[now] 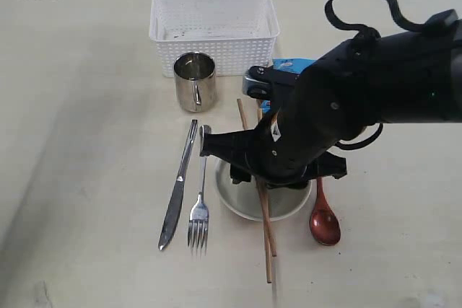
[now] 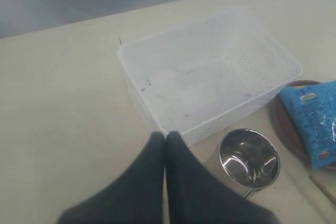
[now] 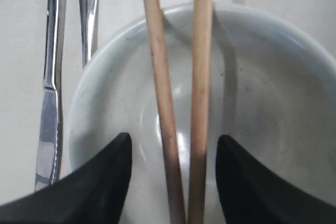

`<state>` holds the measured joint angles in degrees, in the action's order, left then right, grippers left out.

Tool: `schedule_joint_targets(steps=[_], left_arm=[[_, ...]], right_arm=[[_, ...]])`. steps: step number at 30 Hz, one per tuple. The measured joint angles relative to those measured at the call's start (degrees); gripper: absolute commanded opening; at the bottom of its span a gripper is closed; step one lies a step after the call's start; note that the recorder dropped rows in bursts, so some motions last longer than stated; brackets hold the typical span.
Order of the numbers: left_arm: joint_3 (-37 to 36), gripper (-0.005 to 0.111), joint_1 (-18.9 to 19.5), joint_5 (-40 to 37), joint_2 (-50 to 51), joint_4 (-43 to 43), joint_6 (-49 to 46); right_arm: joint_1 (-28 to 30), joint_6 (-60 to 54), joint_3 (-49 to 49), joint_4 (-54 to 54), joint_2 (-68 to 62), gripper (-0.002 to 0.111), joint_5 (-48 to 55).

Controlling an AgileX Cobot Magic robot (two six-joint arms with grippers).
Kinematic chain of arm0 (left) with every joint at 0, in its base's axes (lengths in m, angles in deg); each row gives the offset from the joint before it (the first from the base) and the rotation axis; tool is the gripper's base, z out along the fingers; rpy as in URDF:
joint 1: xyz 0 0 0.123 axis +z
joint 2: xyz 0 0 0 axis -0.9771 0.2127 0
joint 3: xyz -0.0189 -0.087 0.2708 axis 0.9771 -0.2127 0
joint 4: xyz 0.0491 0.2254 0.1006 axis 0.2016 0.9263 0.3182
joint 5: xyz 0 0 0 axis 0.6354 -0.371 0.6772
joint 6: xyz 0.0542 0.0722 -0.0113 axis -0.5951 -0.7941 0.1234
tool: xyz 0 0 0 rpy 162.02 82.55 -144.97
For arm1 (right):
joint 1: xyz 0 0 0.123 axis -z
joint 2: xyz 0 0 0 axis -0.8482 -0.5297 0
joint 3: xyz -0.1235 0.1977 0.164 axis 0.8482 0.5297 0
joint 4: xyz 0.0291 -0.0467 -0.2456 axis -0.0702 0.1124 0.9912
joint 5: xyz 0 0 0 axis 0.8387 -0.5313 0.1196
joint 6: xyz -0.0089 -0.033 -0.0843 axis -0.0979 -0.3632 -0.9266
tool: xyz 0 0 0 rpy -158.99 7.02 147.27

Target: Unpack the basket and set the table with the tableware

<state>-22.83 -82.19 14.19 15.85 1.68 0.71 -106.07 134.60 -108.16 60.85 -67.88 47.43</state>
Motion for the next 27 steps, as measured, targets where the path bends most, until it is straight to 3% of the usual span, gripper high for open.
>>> schedule_joint_targets(steps=[10, 27], left_arm=[[0.0, 0.0, 0.0, -0.1, 0.0, 0.0, 0.0], [0.0, 0.0, 0.0, -0.1, 0.0, 0.0, 0.0]], right_arm=[[3.6, -0.5, -0.9, 3.3, 1.5, 0.048, 3.9], [3.7, -5.8, -1.1, 7.8, 11.7, 0.048, 4.8]])
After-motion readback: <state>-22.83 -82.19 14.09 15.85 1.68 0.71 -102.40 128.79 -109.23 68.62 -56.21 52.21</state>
